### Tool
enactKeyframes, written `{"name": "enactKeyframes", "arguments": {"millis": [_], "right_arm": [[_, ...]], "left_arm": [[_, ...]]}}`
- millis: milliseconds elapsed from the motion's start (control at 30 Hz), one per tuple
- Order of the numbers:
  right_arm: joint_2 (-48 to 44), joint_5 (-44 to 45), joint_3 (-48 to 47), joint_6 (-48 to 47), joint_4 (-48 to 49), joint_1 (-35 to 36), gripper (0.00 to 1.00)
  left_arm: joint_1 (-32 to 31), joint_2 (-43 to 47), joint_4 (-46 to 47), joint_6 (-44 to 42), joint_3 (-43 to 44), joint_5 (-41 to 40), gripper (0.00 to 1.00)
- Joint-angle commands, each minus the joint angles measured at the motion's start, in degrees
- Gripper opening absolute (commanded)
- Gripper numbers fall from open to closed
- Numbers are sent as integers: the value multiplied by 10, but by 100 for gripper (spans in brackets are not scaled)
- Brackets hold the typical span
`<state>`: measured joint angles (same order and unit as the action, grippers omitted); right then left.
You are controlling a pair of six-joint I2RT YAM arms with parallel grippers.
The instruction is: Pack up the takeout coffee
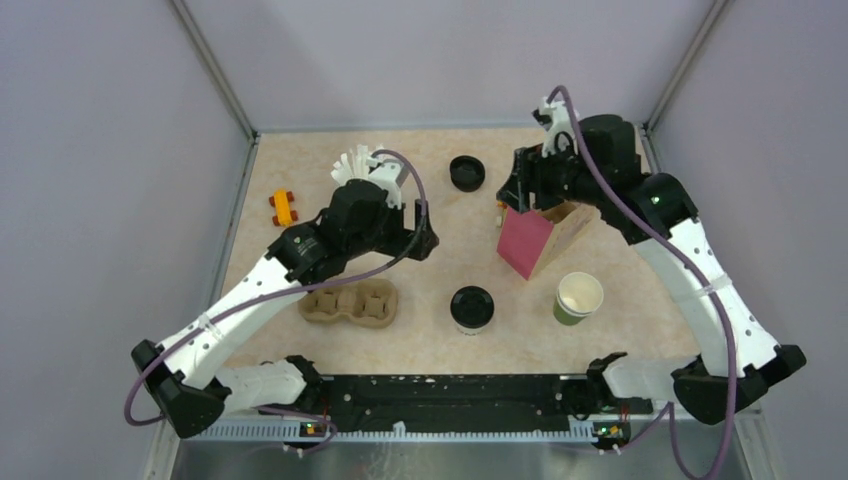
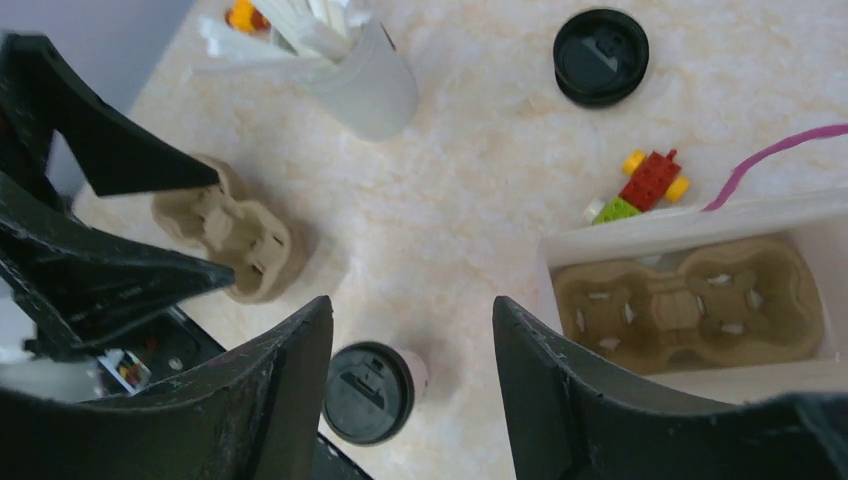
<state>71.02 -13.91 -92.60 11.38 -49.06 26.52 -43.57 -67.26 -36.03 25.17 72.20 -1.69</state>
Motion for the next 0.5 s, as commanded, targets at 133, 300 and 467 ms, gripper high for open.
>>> {"name": "enactKeyframes", "arguments": {"millis": [133, 300, 467], "right_arm": [[42, 235, -31, -72, -60, 112, 59], [86, 296, -97, -88, -116, 112, 62], [85, 308, -55, -111, -138, 112, 63]], "left_arm": [[2, 148, 10, -12, -110, -55, 99], [2, 143, -1, -27, -117, -59, 99], [2, 138, -2, 11, -121, -67, 99]]}}
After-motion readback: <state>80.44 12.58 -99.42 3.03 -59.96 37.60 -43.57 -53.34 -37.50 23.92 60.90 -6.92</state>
